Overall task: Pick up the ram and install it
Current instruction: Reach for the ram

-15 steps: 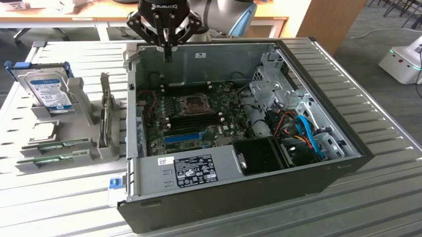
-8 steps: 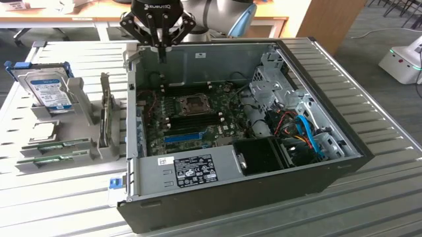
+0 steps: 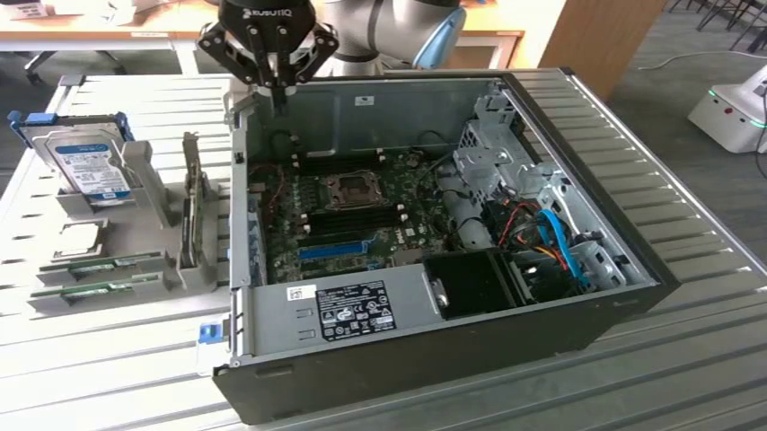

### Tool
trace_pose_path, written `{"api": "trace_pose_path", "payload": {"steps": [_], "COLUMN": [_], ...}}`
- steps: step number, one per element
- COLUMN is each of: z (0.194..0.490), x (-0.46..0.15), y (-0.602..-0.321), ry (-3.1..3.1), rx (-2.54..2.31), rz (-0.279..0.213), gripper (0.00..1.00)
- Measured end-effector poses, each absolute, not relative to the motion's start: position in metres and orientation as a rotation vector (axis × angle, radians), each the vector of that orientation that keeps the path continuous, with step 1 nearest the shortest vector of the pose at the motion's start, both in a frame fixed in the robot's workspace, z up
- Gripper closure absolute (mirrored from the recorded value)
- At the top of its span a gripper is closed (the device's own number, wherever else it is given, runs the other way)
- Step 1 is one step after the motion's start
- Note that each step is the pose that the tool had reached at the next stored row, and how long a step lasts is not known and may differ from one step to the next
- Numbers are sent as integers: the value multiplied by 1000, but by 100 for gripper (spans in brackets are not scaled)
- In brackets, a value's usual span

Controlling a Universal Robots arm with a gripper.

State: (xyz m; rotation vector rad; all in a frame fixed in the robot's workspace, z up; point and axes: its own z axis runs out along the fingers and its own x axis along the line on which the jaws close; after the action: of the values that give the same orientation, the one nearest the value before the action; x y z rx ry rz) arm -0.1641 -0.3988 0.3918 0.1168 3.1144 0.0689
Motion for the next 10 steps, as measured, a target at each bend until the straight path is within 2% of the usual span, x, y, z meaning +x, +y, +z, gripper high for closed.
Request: {"api": "trace_pose_path", "payload": {"steps": [10], "z": [391], "x": [-180], "y": [-399], "ry": [3114], "rx": [117], "rz": [69], "gripper": [90]}}
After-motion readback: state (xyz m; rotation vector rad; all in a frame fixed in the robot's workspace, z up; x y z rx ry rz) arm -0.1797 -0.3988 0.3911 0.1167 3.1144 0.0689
